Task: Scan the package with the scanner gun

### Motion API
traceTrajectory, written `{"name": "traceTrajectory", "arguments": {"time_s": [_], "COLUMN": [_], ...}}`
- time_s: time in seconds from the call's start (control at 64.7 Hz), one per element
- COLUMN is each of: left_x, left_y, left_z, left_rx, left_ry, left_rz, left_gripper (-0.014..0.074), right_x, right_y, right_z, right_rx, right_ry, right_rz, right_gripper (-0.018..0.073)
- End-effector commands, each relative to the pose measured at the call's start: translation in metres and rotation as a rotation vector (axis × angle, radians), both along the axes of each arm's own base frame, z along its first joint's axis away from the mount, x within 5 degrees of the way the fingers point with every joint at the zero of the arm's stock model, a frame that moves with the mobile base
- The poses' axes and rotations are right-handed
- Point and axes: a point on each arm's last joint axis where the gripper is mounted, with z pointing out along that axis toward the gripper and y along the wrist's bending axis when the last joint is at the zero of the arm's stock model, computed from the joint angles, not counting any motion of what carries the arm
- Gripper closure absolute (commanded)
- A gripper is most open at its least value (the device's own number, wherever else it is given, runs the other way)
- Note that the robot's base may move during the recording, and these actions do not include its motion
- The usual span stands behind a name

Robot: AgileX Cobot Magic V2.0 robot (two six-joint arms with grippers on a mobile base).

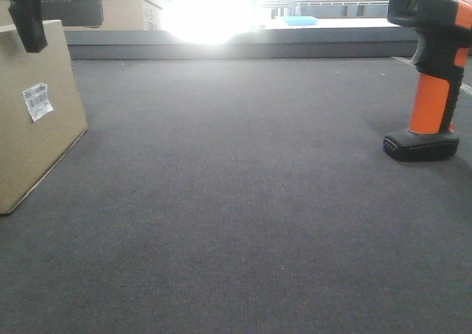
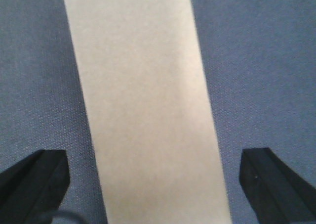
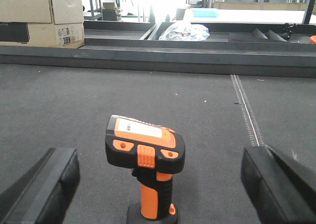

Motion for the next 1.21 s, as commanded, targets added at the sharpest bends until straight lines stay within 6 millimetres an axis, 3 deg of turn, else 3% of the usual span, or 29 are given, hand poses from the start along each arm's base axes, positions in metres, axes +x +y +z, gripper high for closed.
{"name": "traceTrajectory", "arguments": {"time_s": [0.0,0.186,0.278,0.356,0.402,0.464,0.634,0.943,1.052,1.191], "left_x": [0.001,0.005,0.007,0.007,0.007,0.007,0.003,-0.023,-0.024,-0.023], "left_y": [-0.002,-0.003,-0.003,-0.004,-0.004,-0.004,-0.009,-0.023,-0.016,-0.007], "left_z": [-0.001,-0.009,-0.013,-0.014,-0.014,-0.014,-0.008,0.04,0.047,0.051], "left_rx": [0.004,0.003,0.0,-0.003,-0.005,-0.005,-0.074,-0.413,-0.508,-0.583], "left_ry": [0.002,0.022,0.033,0.037,0.038,0.038,0.027,-0.079,-0.102,-0.125], "left_rz": [-0.007,-0.004,0.002,0.002,0.002,0.002,0.004,-0.105,-0.087,-0.08], "left_gripper": [-0.0005,0.0046,0.022,0.0414,0.0573,0.0706,0.0707,0.0707,0.0707,0.0707], "right_x": [0.0,0.0,0.0,0.0,0.0,0.0,0.0,-0.001,0.0,0.003], "right_y": [0.0,0.0,0.0,0.0,0.0,0.0,0.0,0.006,0.006,0.006], "right_z": [0.002,0.001,0.001,0.001,0.001,0.0,-0.001,-0.01,-0.022,-0.052], "right_rx": [-0.006,-0.006,-0.006,-0.006,-0.006,-0.006,-0.007,-0.01,-0.011,0.071], "right_ry": [-0.006,0.007,0.007,0.009,0.009,0.013,0.031,0.107,0.13,0.114], "right_rz": [-0.001,0.0,0.0,0.001,0.001,0.001,0.003,0.051,0.058,0.04], "right_gripper": [-0.0009,-0.0009,-0.0009,-0.0009,-0.0009,-0.0009,-0.0009,-0.0009,-0.0009,-0.0009]}}
